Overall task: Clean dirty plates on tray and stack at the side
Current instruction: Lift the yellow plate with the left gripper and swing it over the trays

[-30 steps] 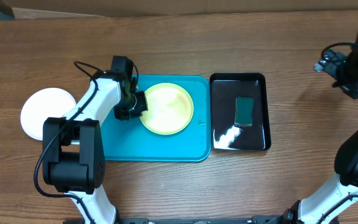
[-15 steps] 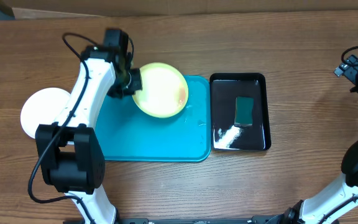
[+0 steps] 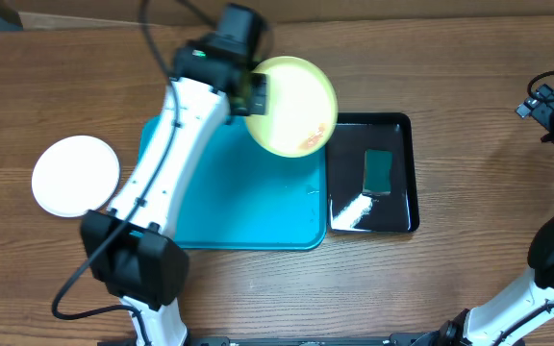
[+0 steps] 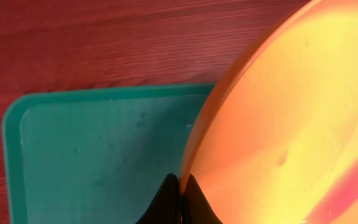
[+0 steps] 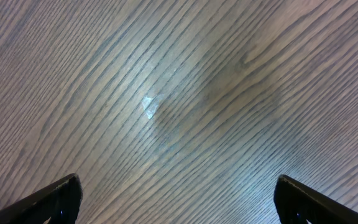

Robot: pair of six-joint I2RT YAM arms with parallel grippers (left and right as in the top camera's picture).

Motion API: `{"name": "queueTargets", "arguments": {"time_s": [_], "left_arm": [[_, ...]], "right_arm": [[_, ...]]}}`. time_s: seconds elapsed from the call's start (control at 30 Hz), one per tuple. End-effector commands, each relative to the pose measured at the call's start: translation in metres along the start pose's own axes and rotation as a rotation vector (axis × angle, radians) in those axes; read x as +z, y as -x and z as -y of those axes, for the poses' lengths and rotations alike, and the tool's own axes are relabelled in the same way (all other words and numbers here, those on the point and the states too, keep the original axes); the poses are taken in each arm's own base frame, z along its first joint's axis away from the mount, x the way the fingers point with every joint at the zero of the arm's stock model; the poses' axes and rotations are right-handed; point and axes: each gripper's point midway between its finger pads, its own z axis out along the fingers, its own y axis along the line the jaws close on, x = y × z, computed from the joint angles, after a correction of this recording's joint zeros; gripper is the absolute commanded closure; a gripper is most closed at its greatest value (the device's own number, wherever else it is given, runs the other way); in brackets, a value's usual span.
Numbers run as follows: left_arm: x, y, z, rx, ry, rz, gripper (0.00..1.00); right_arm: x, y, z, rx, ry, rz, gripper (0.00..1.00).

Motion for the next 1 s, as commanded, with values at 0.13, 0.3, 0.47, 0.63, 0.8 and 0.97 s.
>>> {"name": "queueTargets", "arguments": {"time_s": [0.13, 0.3, 0.47, 0.63, 0.8, 0.97], "left_arm": [[-0.045, 0.004, 0.057, 0.124, 0.084, 0.157, 0.96], [-0.061, -0.002, 0.081, 0.213, 0.183, 0.237, 0.96], [-0.078, -0.005, 0.096, 0.274, 0.279, 0.32, 0.96], [-0.097, -0.009, 0.11, 0.327, 0.37, 0.405, 0.96], [-0.122, -0.012, 0.122, 0.376, 0.476, 0.509, 0.96], [-0.152, -0.015, 0.13, 0.416, 0.598, 0.621, 0.96]], "right_arm": [[-0.009, 0.006, -0.001, -0.003, 0.002, 0.03, 0.0], [-0.009, 0.006, -0.001, -0.003, 0.002, 0.03, 0.0], [-0.009, 0.006, -0.001, -0.003, 0.002, 0.03, 0.0], [-0.009, 0.006, -0.001, -0.003, 0.002, 0.03, 0.0], [-0.009, 0.006, -0.001, -0.003, 0.002, 0.03, 0.0], [-0.009, 0.006, -0.001, -0.003, 0.002, 0.03, 0.0]]}}
